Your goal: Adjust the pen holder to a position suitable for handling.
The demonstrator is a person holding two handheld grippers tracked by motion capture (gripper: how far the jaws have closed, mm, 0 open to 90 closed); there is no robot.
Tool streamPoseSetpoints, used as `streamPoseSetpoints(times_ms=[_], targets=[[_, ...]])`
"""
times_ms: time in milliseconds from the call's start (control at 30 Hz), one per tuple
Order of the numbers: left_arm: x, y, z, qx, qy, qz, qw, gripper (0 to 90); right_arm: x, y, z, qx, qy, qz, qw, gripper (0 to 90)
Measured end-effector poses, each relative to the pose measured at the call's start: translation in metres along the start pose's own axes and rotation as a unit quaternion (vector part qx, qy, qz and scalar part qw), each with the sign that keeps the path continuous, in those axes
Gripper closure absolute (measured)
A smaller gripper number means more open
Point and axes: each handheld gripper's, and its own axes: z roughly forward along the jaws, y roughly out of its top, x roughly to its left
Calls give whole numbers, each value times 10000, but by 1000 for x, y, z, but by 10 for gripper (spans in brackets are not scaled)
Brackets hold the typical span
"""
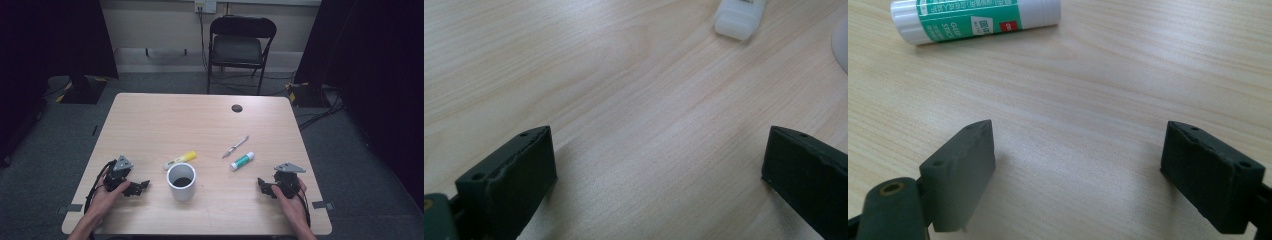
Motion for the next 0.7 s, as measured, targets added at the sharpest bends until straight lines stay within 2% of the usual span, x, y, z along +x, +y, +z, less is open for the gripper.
streamPoseSetpoints(times_ms=[133, 267, 300, 433, 700], targets=[[0, 0, -2, -6, 43, -13, 10000, 43, -1, 0, 0, -1, 36, -39, 10000, 129], [0, 1, -5, -28, 115, -67, 9999, 158, -2, 0, 1, 6, 56, -46, 10000, 128], [0, 1, -5, -28, 126, -102, 9999, 158, -2, 0, 1, 4, 57, -53, 10000, 127], [-3, 3, -8, 49, 116, 22, 9999, 176, -2, 1, 1, 7, 78, -75, 9999, 124], [-10, 7, -20, -194, 2, 9, 9998, 176, -3, 1, 1, 12, 93, -82, 9999, 123]])
